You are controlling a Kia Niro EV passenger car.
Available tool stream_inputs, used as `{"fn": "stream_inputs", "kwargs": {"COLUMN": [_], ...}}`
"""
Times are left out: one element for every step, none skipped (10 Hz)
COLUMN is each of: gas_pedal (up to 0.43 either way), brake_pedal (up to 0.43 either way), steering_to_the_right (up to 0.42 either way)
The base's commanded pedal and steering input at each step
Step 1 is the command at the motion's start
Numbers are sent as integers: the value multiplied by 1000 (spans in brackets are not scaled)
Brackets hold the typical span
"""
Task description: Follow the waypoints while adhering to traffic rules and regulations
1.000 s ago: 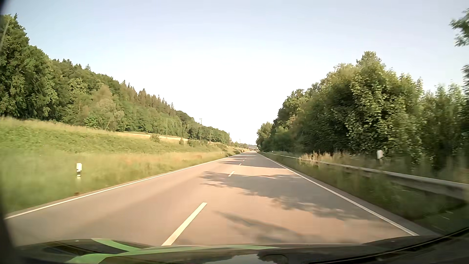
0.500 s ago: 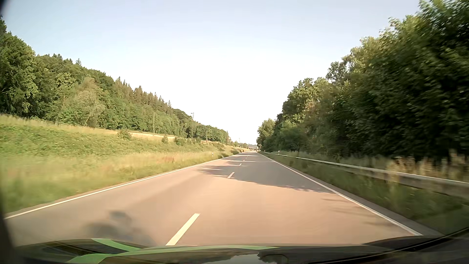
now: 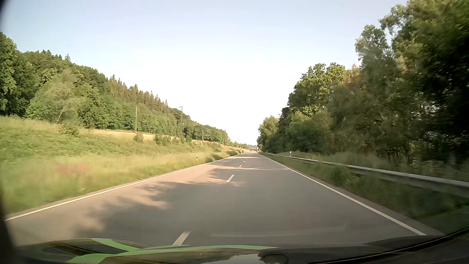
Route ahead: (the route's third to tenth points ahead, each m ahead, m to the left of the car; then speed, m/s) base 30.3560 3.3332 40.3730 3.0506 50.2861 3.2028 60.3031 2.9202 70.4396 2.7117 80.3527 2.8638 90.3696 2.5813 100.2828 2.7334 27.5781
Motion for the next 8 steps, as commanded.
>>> {"fn": "stream_inputs", "kwargs": {"gas_pedal": [220, 209, 177, 150, 130, 110, 67, 20], "brake_pedal": [0, 0, 0, 0, 0, 0, 0, 0], "steering_to_the_right": [2, 2, 2, 2, 2, 2, 2, 2]}}
